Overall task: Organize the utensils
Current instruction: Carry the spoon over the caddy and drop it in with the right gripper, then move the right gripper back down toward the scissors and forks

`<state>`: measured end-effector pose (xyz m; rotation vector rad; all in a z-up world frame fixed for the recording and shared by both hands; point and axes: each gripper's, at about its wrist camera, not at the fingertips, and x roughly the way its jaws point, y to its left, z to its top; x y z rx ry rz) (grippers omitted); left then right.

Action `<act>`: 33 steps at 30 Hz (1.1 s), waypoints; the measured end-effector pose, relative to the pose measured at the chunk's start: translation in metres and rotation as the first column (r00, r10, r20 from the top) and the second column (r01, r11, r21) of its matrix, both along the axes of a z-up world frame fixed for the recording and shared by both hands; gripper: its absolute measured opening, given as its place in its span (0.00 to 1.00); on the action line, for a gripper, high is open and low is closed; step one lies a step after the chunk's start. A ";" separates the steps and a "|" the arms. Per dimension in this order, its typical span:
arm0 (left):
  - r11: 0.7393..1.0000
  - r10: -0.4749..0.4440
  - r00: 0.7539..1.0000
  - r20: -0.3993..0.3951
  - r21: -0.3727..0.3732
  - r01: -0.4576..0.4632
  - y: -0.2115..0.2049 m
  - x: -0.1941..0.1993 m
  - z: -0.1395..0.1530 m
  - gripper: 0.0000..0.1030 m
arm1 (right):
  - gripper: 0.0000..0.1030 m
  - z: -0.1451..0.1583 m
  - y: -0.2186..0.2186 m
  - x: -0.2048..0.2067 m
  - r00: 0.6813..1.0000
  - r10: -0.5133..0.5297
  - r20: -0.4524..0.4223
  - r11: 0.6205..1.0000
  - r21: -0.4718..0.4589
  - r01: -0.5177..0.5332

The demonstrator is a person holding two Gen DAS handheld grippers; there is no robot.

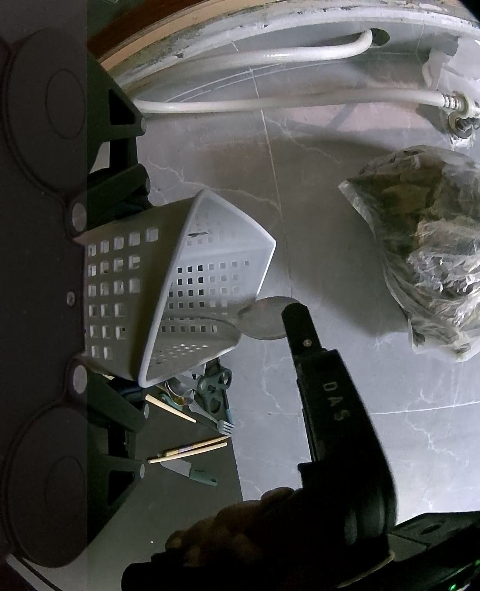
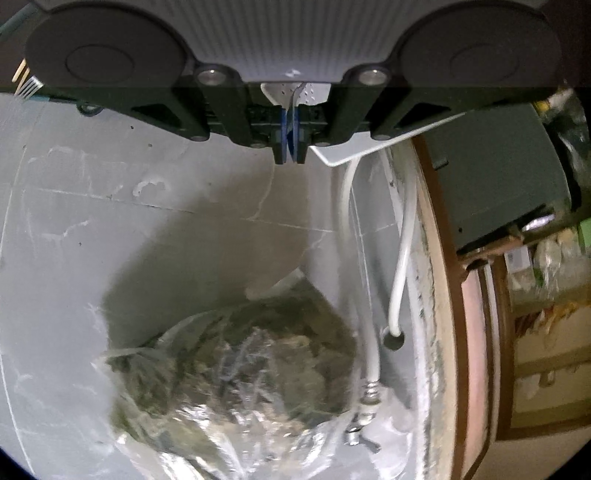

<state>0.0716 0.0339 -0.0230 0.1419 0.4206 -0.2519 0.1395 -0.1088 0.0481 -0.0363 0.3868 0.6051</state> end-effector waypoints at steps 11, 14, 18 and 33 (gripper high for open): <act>1.000 -0.001 1.000 0.004 -0.008 0.001 0.002 0.001 0.000 0.75 | 0.73 0.014 -0.030 -0.013 0.994 -0.109 0.008 0.994 0.022 0.108; 1.000 0.000 1.000 0.004 -0.009 0.000 0.002 0.001 0.000 0.75 | 0.99 0.016 -0.052 -0.016 0.977 -0.211 -0.007 0.977 0.043 0.211; 1.000 0.000 1.000 0.003 -0.008 0.000 0.002 0.001 0.000 0.75 | 1.00 0.007 -0.081 -0.013 0.935 -0.344 -0.090 0.937 0.031 0.348; 0.998 0.062 0.998 -0.015 -0.005 -0.062 -0.007 0.003 0.002 0.74 | 1.00 -0.044 -0.140 -0.011 0.766 -0.536 -0.356 0.834 -0.082 0.545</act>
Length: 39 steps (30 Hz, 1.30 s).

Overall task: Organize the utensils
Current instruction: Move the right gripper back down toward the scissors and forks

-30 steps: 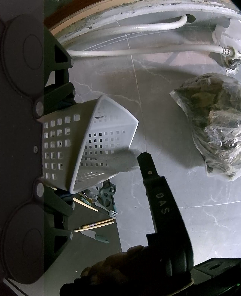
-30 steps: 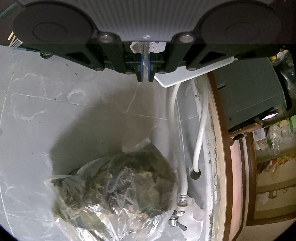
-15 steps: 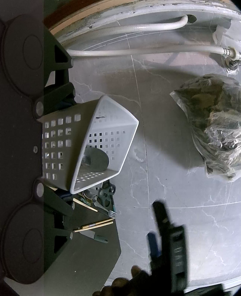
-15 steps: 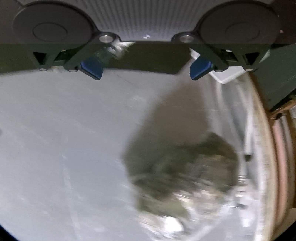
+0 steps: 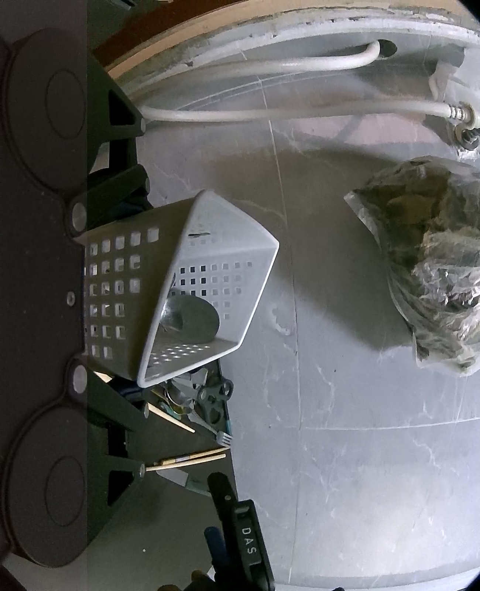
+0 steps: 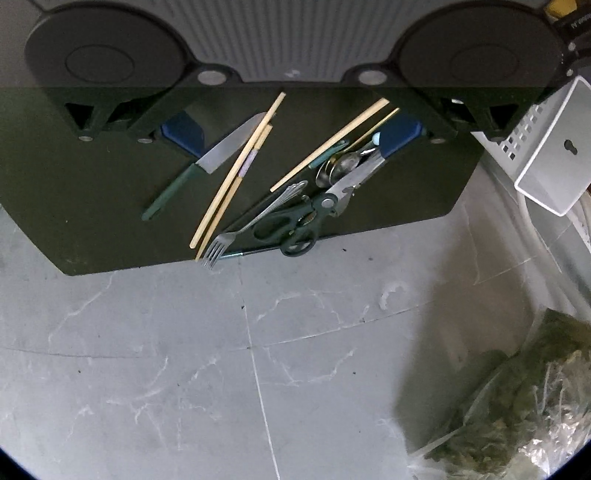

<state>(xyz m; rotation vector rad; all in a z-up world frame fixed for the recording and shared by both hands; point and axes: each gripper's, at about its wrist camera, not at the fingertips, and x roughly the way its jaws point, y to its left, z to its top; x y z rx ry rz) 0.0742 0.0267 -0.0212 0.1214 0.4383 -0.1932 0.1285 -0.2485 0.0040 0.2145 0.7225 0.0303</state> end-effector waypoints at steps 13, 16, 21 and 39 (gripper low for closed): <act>0.999 0.038 0.999 -0.002 0.017 -0.038 -0.007 -0.004 0.002 0.74 | 1.00 0.003 0.011 0.006 0.998 0.050 -0.042 0.997 -0.063 -0.053; 0.998 0.047 0.999 -0.001 0.029 -0.047 -0.010 -0.004 0.002 0.74 | 1.00 0.000 0.013 0.008 0.996 0.048 -0.069 0.995 -0.083 -0.054; 0.998 0.054 0.999 0.005 0.046 -0.054 -0.013 -0.005 0.002 0.74 | 1.00 -0.002 0.014 0.010 0.995 0.047 -0.091 0.994 -0.091 -0.056; 0.998 0.064 0.998 -0.017 0.028 -0.063 -0.010 -0.003 0.003 0.75 | 1.00 -0.015 0.013 0.021 0.993 0.064 -0.103 0.996 -0.058 -0.070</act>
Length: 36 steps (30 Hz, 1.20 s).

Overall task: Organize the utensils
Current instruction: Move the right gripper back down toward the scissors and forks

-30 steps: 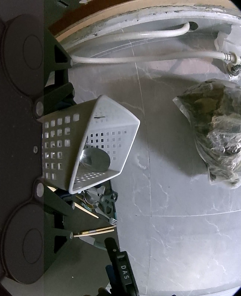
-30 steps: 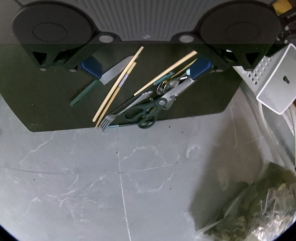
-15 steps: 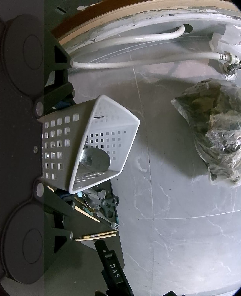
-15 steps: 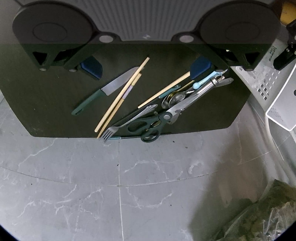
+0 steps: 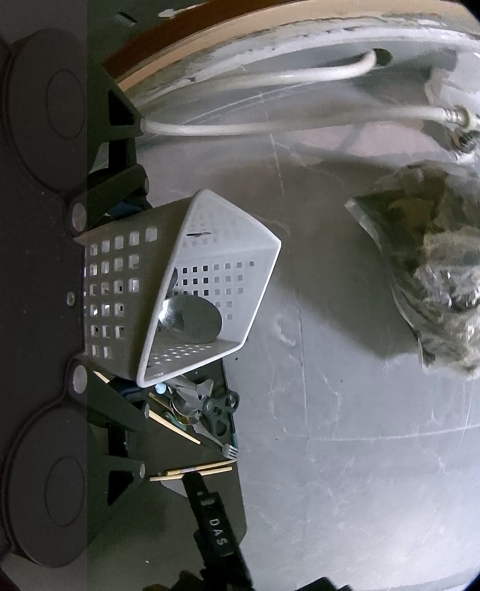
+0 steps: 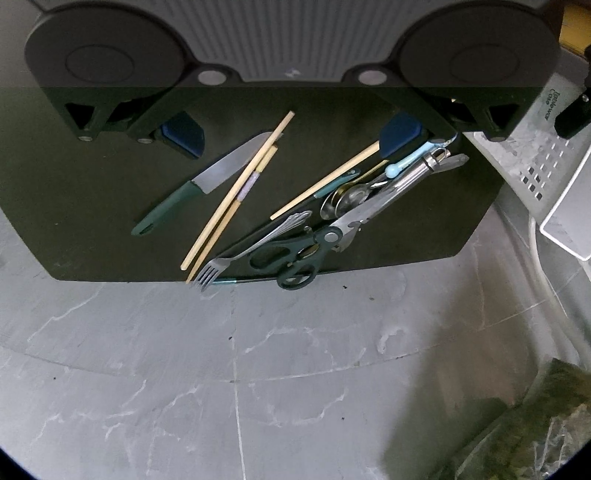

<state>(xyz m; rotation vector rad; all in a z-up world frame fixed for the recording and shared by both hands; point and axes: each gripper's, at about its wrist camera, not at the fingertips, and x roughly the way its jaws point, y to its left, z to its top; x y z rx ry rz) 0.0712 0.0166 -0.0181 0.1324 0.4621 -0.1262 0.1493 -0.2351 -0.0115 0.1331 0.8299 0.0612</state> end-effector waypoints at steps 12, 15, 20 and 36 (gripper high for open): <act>0.999 0.036 0.999 -0.027 -0.020 -0.036 0.000 0.001 0.002 0.75 | 1.00 -0.021 -0.009 0.055 0.982 0.183 0.040 0.983 -0.037 -0.182; 0.999 0.050 0.998 -0.030 -0.018 -0.050 -0.003 0.000 0.003 0.75 | 1.00 -0.026 -0.015 0.072 0.973 0.224 0.049 0.975 -0.013 -0.223; 0.997 0.070 0.997 -0.033 -0.017 -0.071 -0.008 0.001 0.004 0.75 | 1.00 -0.030 -0.022 0.097 0.964 0.256 0.076 0.962 0.084 -0.261; 0.996 0.083 0.996 -0.033 -0.017 -0.083 -0.011 0.003 0.004 0.75 | 0.68 -0.059 -0.035 0.193 0.987 -0.112 -0.114 0.953 0.270 0.139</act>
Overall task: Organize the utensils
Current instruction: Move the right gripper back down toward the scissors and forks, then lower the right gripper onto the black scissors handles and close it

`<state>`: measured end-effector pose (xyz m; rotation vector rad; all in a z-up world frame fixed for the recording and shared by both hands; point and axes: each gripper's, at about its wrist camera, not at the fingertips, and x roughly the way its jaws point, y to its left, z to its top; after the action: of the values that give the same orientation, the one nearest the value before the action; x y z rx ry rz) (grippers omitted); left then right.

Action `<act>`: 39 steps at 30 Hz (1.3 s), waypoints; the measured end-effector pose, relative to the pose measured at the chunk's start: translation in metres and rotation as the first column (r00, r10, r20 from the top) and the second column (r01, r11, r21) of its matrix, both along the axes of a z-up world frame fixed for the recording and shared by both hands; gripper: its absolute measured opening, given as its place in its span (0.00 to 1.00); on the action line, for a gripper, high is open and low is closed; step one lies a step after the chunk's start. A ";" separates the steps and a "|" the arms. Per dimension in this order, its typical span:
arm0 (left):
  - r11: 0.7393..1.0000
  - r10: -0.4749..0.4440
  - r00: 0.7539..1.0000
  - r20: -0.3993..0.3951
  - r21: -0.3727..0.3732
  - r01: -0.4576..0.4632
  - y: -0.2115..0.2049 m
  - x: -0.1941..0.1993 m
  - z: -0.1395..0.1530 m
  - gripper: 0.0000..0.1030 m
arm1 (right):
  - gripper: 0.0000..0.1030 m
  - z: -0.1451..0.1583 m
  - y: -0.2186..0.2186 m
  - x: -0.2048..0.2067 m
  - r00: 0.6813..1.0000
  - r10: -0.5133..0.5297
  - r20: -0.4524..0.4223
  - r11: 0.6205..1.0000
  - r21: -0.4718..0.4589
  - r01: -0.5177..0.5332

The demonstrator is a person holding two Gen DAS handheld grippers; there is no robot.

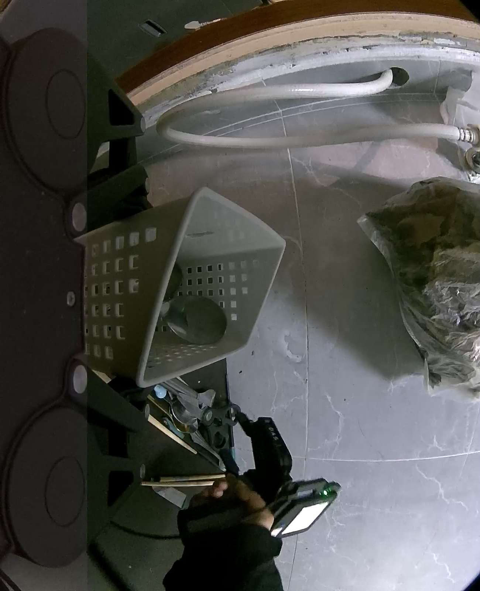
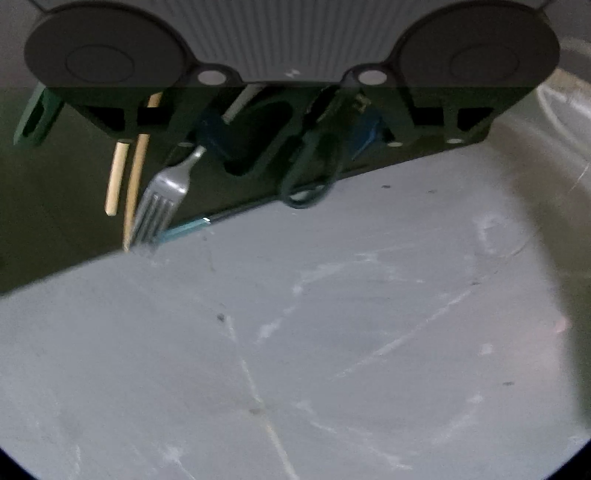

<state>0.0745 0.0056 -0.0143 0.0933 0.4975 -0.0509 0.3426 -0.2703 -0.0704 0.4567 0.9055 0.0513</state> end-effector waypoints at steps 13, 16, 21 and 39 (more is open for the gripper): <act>0.992 -0.064 0.998 -0.012 0.109 0.065 -0.014 0.005 0.003 0.75 | 0.53 0.011 0.030 0.035 0.990 -0.081 -0.119 0.992 -0.110 0.068; 0.989 -0.077 0.997 -0.013 0.123 0.078 -0.014 0.005 0.003 0.75 | 0.53 0.013 0.043 0.049 0.988 -0.069 -0.141 0.988 -0.145 0.048; 0.992 -0.071 0.996 -0.051 0.104 0.076 -0.009 0.012 0.006 0.75 | 0.53 0.014 0.061 0.059 0.989 -0.051 -0.141 0.978 -0.209 0.021; 0.998 -0.024 0.988 -0.154 0.057 0.033 -0.006 0.045 0.024 0.74 | 0.45 0.016 0.056 0.055 0.992 -0.001 -0.126 0.978 -0.208 -0.026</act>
<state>0.1191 -0.0001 0.0100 0.1560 0.6518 -0.0715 0.3974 -0.2145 -0.0540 0.2599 1.0258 -0.0617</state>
